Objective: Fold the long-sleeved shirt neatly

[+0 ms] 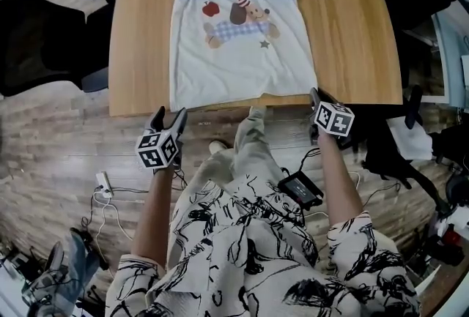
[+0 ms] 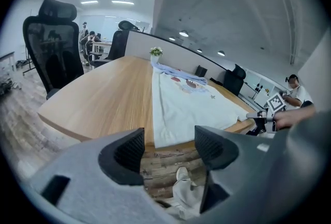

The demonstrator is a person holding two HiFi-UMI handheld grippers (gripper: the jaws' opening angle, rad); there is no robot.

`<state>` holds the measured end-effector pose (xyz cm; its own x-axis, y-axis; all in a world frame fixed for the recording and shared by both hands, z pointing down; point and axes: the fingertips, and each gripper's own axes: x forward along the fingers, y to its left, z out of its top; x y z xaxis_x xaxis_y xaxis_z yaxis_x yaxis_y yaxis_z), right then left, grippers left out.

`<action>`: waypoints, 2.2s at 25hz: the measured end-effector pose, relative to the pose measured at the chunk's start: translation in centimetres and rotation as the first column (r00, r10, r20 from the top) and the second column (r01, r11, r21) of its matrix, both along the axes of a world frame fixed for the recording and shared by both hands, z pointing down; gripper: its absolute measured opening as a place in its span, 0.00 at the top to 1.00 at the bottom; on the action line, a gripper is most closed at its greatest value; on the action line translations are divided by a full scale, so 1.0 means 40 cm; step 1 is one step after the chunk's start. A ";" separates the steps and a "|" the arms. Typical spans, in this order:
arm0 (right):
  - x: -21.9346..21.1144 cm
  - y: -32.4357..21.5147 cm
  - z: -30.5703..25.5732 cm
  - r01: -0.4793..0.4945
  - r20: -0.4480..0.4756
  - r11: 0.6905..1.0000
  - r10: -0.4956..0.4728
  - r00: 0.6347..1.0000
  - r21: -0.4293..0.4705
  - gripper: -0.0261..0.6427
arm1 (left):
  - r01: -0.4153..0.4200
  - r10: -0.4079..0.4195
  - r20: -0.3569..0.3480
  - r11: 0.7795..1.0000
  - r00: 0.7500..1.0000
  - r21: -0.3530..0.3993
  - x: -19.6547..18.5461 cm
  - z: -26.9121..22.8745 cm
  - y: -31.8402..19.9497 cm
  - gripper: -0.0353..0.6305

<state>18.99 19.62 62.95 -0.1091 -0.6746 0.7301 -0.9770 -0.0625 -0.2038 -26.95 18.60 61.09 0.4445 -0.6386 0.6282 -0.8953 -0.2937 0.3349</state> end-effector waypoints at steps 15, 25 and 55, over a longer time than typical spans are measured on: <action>0.009 0.031 -0.052 0.074 -0.049 0.997 -0.072 0.996 0.034 0.93 | -0.049 0.041 0.320 0.999 0.946 0.017 0.007 0.034 -0.018 0.84; 0.003 0.050 -0.063 0.130 -0.071 0.991 -0.128 0.989 0.024 0.93 | 0.046 -0.043 0.131 0.999 0.990 -0.019 -0.092 -0.008 -0.016 0.91; 0.068 -0.464 -0.666 0.231 -0.183 0.847 -0.160 0.970 0.479 0.93 | 0.090 -0.057 -0.090 0.895 0.994 0.436 -0.001 -0.633 -0.577 0.91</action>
